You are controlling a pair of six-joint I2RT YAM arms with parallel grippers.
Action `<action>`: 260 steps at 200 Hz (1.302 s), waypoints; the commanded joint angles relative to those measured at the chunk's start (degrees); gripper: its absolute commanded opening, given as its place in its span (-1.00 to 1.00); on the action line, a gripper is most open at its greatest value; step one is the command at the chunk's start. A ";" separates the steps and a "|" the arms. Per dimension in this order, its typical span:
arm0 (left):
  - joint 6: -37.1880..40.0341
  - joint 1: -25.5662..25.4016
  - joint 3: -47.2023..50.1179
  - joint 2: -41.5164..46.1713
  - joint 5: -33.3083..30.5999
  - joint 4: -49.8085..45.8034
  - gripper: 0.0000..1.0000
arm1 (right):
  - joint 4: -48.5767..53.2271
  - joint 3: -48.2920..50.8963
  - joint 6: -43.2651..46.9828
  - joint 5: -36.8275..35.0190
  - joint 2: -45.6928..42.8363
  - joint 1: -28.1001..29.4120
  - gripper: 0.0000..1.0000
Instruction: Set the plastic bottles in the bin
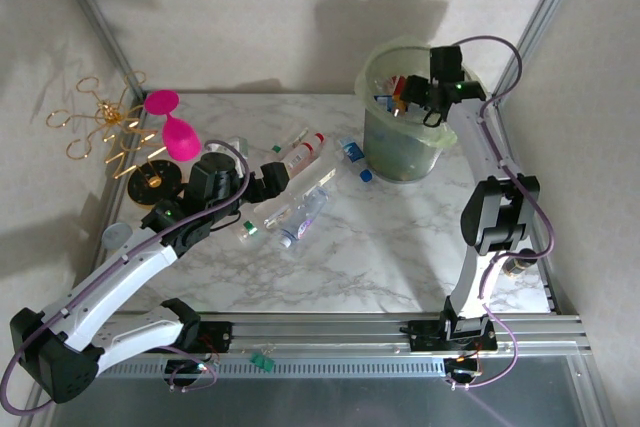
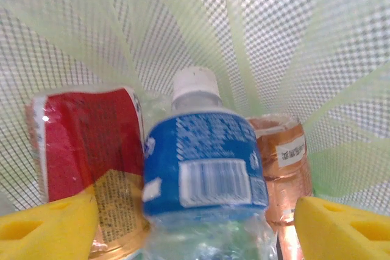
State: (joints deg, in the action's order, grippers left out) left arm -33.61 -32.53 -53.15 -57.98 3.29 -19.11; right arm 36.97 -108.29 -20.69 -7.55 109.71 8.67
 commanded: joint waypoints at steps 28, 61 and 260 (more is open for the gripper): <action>1.70 -0.25 -2.29 -0.15 0.62 -0.55 0.99 | 2.14 -3.92 -0.27 0.36 -6.41 0.41 0.69; 2.01 -0.25 -3.51 -0.07 0.60 -1.24 0.99 | 0.94 -0.95 0.05 2.10 -12.27 2.06 0.70; -6.37 -0.32 -5.16 1.84 4.07 -4.97 0.99 | -11.80 27.49 -4.47 16.33 -45.62 22.11 0.73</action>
State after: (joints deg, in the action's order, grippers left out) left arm -38.15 -32.53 -58.30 -57.19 5.54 -22.24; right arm 29.78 -83.66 -21.91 4.27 65.21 29.67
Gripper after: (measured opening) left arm 0.996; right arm 0.868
